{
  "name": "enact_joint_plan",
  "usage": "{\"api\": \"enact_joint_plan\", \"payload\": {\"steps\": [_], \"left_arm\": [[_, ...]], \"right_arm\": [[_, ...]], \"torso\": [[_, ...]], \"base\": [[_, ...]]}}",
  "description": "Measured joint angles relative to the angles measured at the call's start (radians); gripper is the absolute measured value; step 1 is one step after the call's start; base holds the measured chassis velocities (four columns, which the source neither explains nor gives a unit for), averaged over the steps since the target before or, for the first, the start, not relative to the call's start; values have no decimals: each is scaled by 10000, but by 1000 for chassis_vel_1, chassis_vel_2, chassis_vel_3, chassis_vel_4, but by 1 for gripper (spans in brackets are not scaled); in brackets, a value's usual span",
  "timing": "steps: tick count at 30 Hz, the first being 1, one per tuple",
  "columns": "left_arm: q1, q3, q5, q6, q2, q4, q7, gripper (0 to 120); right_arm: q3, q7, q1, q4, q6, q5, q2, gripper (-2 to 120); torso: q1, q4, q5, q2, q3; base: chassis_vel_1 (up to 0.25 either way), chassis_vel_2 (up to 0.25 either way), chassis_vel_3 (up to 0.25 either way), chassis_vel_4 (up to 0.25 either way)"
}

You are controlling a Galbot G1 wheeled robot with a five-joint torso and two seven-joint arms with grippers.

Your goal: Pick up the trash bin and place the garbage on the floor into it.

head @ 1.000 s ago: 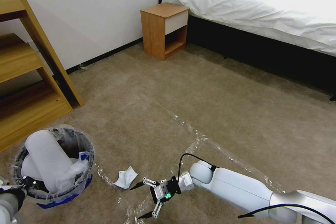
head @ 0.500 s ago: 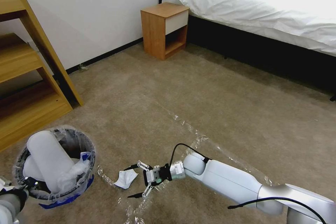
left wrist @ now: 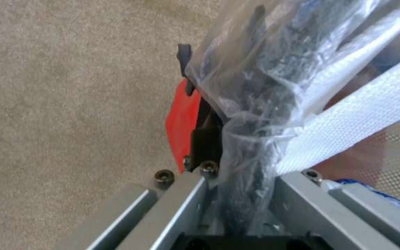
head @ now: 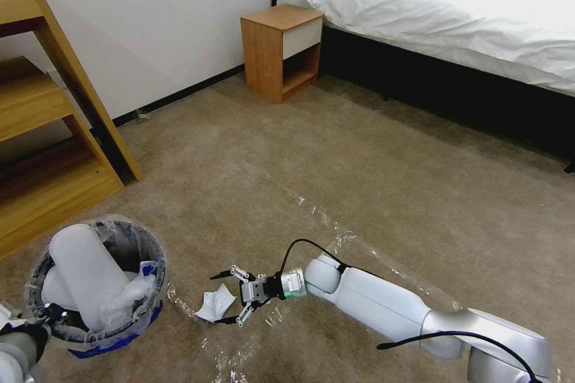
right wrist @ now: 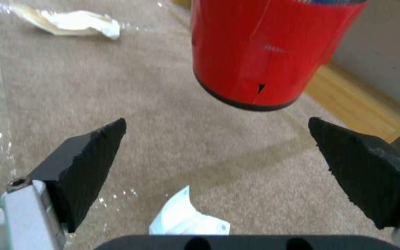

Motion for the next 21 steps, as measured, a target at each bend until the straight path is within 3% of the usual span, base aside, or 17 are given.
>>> {"api": "enact_joint_plan", "payload": {"steps": [21], "left_arm": [[-68, 63, 1, 1, 45, 105, 21, 0]], "right_arm": [[208, 49, 135, -2118, 258, -678, 802, 100]], "torso": [[0, 1, -1, 0, 0]], "base": [[0, 0, 0, 0]]}}
